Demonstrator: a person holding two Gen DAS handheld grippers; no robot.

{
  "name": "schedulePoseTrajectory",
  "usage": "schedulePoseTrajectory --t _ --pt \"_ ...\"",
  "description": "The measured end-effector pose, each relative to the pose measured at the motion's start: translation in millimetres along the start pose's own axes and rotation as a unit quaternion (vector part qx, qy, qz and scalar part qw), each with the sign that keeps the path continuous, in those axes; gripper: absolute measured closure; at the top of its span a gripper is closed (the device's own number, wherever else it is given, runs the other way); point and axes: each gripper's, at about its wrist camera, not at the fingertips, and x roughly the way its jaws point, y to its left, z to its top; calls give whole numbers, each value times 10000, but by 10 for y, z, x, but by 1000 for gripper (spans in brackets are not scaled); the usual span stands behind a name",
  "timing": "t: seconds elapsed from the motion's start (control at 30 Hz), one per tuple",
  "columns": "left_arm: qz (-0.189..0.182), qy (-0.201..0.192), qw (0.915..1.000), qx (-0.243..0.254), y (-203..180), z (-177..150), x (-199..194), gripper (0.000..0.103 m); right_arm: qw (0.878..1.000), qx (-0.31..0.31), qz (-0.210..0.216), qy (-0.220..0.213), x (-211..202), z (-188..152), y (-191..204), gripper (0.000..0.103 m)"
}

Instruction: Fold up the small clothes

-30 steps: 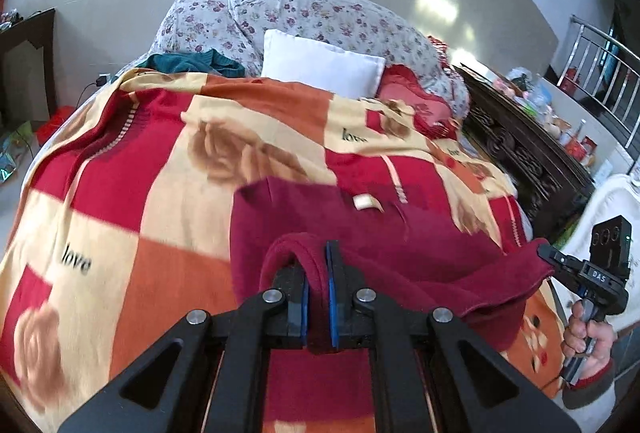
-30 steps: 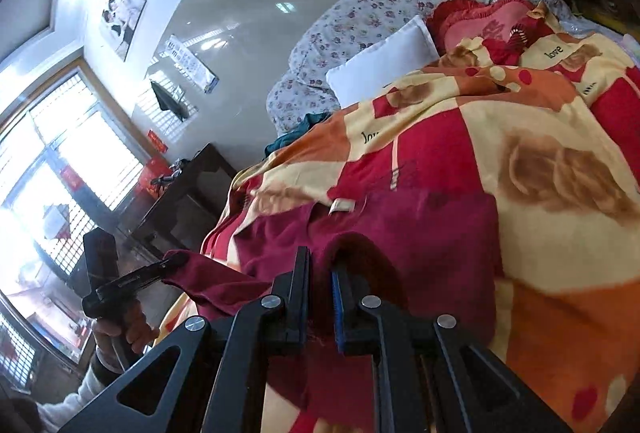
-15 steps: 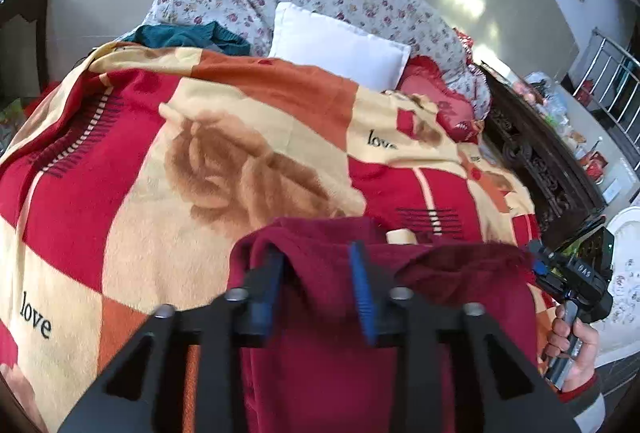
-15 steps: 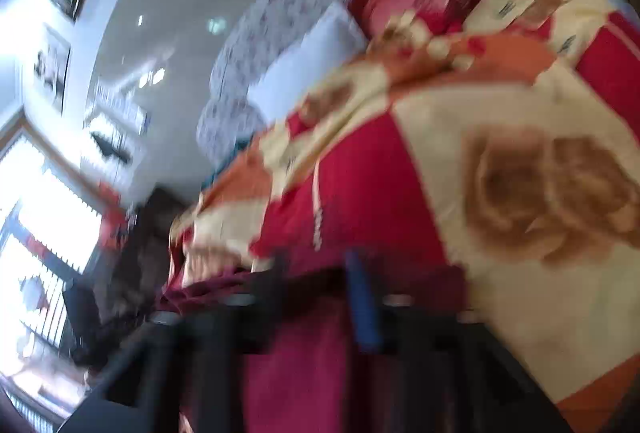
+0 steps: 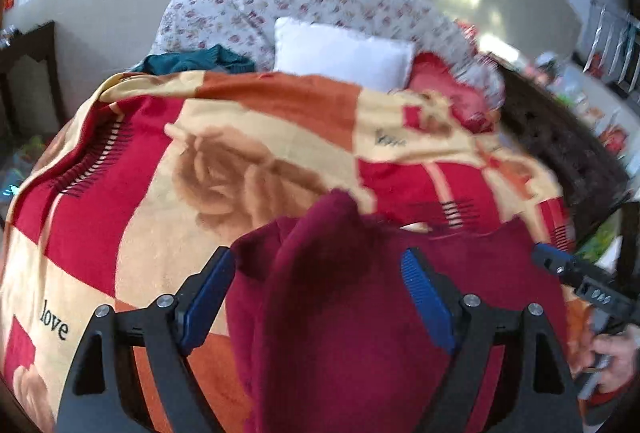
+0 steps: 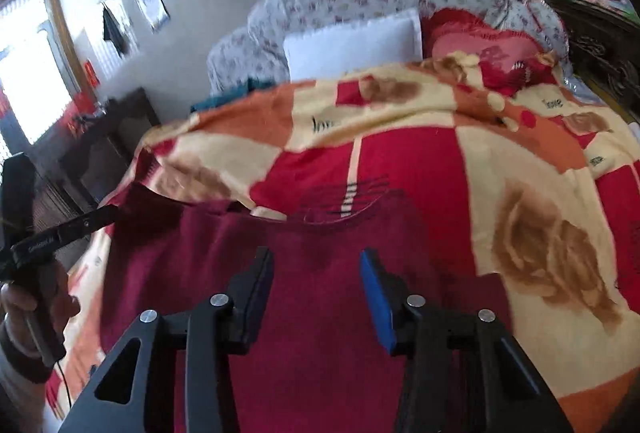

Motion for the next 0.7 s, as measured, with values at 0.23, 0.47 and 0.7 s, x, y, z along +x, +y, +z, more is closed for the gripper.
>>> schedulePoseTrajectory --t 0.23,0.47,0.7 --pt "646 426 9961 -428 315 85 654 19 9956 235 -702 580 622 35 -282 55" --pt "780 332 9960 -274 309 70 710 16 9941 298 -703 764 733 57 -342 55" --pt "348 217 9988 -278 373 -173 118 16 9988 320 -317 182 -206 -223 -186 38"
